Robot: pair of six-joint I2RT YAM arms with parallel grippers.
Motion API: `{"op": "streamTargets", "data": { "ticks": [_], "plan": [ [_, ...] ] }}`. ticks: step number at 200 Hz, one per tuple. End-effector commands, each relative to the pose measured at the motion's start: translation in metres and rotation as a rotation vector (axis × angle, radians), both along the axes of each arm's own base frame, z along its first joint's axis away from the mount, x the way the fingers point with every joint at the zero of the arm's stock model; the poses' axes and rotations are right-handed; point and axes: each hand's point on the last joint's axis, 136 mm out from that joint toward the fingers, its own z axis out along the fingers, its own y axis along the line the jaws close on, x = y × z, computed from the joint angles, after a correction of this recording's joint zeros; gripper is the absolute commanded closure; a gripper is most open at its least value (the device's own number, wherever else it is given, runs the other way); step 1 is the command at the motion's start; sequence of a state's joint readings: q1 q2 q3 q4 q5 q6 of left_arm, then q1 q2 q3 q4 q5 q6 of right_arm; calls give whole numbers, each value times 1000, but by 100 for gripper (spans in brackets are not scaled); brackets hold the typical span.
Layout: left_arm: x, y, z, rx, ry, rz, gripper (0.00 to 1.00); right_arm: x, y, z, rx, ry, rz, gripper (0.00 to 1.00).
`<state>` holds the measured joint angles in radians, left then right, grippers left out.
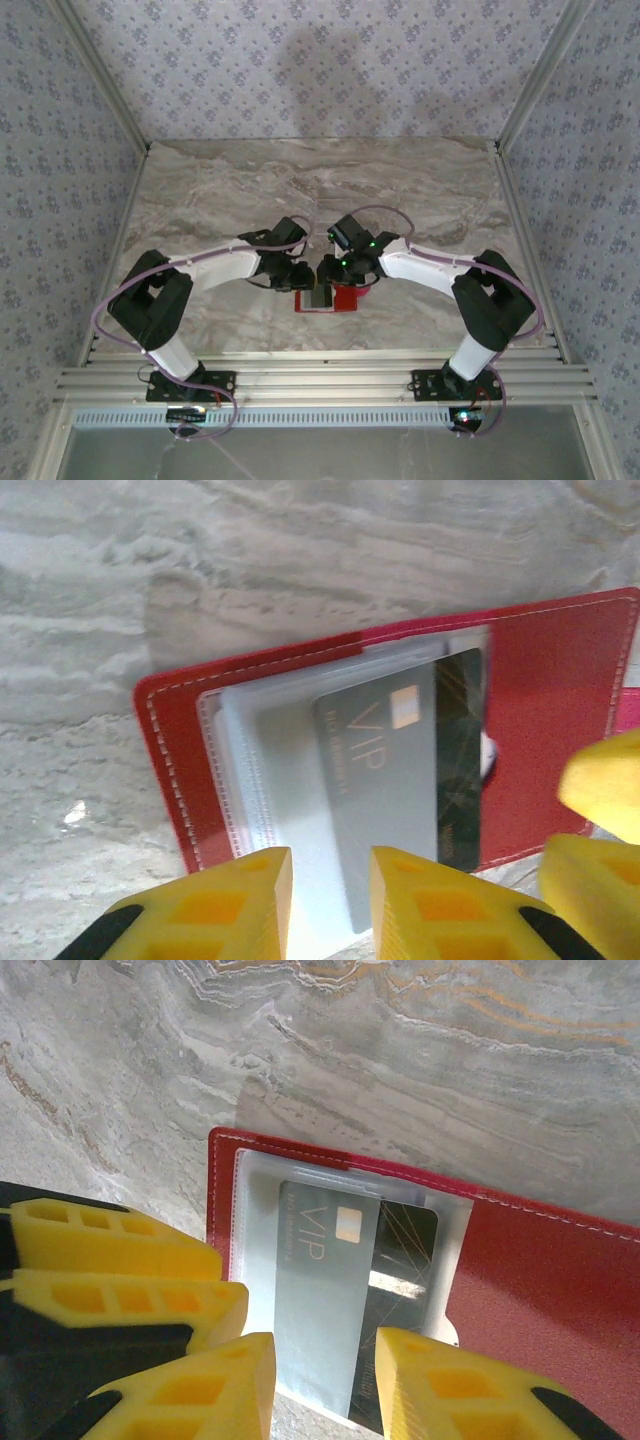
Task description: Take the credit cards out of the card holder
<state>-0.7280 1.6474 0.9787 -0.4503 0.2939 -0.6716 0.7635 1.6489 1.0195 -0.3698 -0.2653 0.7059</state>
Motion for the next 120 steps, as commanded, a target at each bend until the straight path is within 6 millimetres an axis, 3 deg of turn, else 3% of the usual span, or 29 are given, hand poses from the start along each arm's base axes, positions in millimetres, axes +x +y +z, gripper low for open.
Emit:
{"op": "streamTargets", "data": {
  "ticks": [1,120],
  "plan": [
    [-1,3,0,49,4,-4,71,-4,-9,-2,-19,4,-3,67],
    [-14,24,-40,207,63,-35,77,-8,-7,-36,65,84,-4,70]
  ]
}}
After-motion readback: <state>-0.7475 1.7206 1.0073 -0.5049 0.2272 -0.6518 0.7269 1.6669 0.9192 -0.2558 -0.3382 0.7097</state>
